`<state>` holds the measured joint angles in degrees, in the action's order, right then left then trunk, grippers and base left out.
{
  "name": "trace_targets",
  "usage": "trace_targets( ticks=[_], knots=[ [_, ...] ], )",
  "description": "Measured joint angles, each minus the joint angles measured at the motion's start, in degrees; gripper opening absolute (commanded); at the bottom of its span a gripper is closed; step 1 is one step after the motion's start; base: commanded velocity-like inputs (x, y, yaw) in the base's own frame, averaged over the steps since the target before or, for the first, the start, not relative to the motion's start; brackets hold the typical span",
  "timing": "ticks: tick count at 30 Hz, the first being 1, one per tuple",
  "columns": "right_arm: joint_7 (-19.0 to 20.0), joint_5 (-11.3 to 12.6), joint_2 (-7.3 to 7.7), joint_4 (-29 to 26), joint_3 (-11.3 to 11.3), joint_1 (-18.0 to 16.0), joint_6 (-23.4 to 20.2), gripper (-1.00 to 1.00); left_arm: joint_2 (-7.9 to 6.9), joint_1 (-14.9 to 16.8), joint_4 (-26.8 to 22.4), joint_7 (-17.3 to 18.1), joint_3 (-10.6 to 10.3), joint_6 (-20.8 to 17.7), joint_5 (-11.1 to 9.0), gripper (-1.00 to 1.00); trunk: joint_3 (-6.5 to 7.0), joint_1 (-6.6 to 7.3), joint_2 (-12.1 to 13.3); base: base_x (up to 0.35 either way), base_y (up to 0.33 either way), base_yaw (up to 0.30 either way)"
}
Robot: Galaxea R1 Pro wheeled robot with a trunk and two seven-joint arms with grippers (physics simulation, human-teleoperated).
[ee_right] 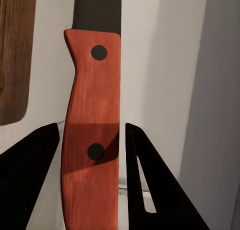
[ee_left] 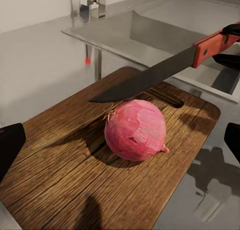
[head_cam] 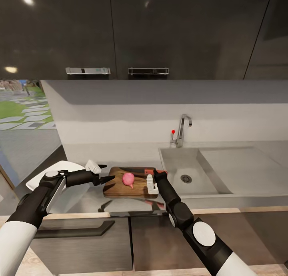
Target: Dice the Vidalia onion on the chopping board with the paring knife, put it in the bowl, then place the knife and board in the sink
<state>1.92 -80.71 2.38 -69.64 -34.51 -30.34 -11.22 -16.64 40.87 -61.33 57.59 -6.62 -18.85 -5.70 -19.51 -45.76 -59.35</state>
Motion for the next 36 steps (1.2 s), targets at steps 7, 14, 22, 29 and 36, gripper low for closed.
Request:
trace_targets(
  ticks=[7, 14, 22, 29, 36],
  knots=[
    [0.04, 0.0, 0.0, -0.02, 0.0, 0.0, 0.0, -1.0, 0.0, 0.0, -0.01, 0.0, 0.0, 0.0, 0.0, 1.0, -1.26, -1.54, -2.81, 0.0, 0.0, 0.0],
    [0.02, -0.2, -0.04, -0.09, 0.1, -0.02, 0.01, -1.0, 0.0, 0.02, 0.0, 0.0, 0.0, 0.0, -0.01, 1.0, -1.44, -1.76, -3.23, 0.0, 0.0, 0.0],
    [0.02, -0.17, -0.02, -0.12, 0.09, -0.02, 0.01, -1.0, 0.0, -0.01, 0.02, 0.0, 0.0, 0.0, -0.01, 1.0, -1.44, -1.76, -3.23, 0.0, 0.0, 0.0],
    [0.02, -0.14, -0.02, -0.12, 0.11, -0.01, 0.01, -1.0, 0.0, 0.02, -0.01, 0.0, 0.0, 0.0, -0.01, 1.0, -1.44, -1.76, -3.23, 0.0, 0.0, 0.0],
    [0.02, -0.14, 0.0, -0.12, 0.11, -0.02, 0.01, -1.0, 0.0, 0.03, 0.01, 0.0, 0.0, 0.0, -0.01, 1.0, -1.44, -1.76, -3.23, 0.0, 0.0, 0.0]
  ],
)
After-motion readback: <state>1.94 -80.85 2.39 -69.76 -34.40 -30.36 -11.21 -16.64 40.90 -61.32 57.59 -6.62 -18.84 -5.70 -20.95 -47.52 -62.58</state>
